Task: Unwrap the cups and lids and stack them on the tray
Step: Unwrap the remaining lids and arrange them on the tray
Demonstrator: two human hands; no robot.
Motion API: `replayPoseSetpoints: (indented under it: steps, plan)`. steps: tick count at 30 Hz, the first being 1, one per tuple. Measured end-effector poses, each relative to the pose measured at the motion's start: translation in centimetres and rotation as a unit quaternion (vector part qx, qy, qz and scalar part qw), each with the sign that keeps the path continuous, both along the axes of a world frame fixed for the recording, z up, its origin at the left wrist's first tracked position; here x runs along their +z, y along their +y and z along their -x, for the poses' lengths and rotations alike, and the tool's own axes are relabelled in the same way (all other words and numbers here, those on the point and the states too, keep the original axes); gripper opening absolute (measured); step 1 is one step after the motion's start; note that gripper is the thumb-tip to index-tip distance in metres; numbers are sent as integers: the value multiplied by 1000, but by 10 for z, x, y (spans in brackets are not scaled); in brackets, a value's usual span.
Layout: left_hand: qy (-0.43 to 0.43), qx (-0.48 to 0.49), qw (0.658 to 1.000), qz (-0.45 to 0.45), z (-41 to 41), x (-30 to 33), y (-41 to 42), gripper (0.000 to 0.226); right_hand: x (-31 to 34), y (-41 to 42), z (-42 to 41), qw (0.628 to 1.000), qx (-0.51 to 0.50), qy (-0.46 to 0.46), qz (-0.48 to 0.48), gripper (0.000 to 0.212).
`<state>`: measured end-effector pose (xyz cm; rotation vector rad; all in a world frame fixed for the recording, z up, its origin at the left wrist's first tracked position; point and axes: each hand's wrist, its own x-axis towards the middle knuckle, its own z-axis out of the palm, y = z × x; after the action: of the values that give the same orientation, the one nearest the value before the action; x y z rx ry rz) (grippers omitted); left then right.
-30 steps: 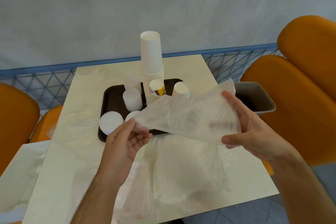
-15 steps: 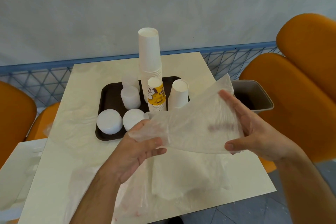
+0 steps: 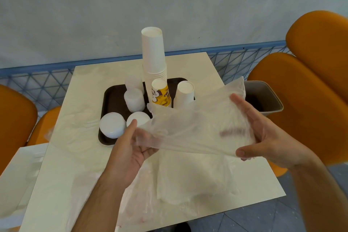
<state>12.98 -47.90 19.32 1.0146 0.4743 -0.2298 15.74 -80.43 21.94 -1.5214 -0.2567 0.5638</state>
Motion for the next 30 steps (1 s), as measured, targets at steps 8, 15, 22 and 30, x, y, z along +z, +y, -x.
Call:
replayPoseSetpoints:
  steps: [8,15,22,30]
  plan:
    - [-34,-146,988,-42,-5,-17,-3,80,-16,5,4,997,-78,-16,22,83]
    - [-96,-284,948,-107,-1,-30,0,81,-34,-9,6,990,-51,-38,128,103]
    - [-103,-328,921,-184,-8,-39,7,80,-49,-18,13,987,-41,10,155,108]
    - [-43,-382,869,-312,-15,-79,2,107,-84,-12,12,957,-6,32,288,112]
